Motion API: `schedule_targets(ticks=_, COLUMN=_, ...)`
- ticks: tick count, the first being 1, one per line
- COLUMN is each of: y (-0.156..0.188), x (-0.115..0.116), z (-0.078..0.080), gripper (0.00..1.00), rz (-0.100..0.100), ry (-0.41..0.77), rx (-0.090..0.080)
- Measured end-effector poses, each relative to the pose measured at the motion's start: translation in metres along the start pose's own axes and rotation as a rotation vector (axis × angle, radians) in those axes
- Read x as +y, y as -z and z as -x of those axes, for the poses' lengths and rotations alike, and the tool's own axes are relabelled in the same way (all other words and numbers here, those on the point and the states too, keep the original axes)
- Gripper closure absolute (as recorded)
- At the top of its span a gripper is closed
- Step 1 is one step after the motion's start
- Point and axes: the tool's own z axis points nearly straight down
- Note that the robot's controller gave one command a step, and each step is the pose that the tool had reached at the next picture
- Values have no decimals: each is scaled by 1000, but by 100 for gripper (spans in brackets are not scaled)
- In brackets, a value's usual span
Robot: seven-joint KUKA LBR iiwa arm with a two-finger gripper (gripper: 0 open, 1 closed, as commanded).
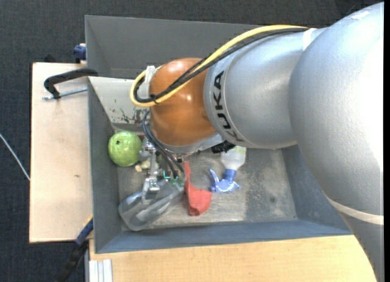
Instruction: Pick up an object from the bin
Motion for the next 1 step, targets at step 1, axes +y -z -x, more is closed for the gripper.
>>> schedule_targets(ticks=1, y=5, x=-1, z=1, gripper=100, rz=1, ry=-2, rx=-2)
